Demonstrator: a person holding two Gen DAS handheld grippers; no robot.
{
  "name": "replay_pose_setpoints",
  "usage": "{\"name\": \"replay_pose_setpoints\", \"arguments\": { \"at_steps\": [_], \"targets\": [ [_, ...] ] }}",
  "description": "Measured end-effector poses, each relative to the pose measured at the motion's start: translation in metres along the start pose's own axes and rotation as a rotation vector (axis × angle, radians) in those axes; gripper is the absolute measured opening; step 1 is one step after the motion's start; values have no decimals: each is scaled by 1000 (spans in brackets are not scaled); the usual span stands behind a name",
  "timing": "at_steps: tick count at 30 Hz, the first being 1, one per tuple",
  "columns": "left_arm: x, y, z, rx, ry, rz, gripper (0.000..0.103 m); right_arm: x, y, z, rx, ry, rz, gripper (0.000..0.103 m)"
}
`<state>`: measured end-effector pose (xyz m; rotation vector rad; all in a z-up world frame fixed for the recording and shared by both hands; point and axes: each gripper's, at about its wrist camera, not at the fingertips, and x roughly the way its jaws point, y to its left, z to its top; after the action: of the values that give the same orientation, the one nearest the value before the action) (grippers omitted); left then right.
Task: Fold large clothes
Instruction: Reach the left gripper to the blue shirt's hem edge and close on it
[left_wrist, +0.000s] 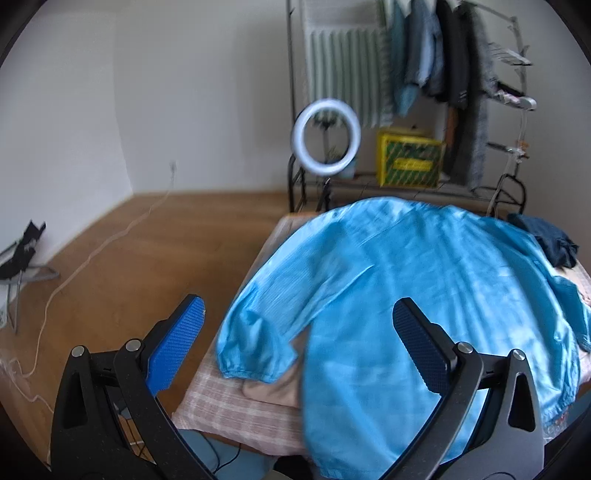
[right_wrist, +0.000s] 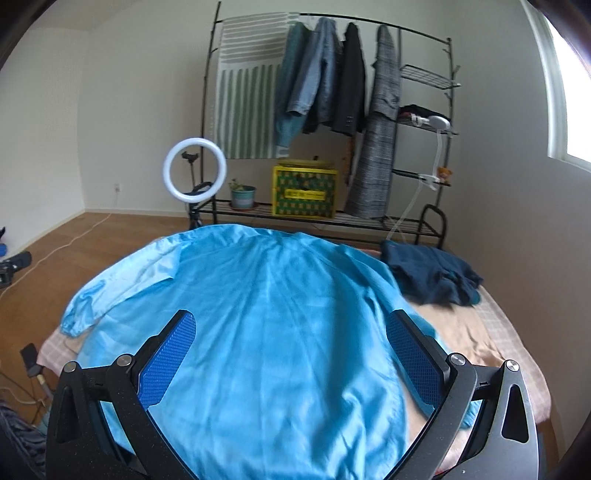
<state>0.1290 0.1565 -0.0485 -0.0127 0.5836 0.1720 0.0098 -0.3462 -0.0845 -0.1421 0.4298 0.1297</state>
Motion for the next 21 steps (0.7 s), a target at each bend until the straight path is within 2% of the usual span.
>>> {"name": "replay_pose_setpoints", "arguments": {
  "at_steps": [5, 9, 11, 15, 17, 21],
  "targets": [
    [74, 63, 6, -126, 133, -45, 99, 34, 16, 15, -19, -38, 115, 103],
    [129, 114, -2, -306, 256, -89, 81, 68, 27, 22, -11, -24, 186, 103],
    [150, 131, -10, -351, 294, -77, 76, 83, 28, 20, 15, -9, 230, 103],
    [192, 146, -34, -357, 381, -81, 76, 110, 25, 4, 75, 89, 302, 103],
    [215, 153, -52, -392, 441, -83, 74, 117, 25, 0, 95, 127, 312, 103],
    [243, 160, -73, -414, 539, -77, 61, 127, 21, -4, 135, 179, 349, 98]
  ]
}}
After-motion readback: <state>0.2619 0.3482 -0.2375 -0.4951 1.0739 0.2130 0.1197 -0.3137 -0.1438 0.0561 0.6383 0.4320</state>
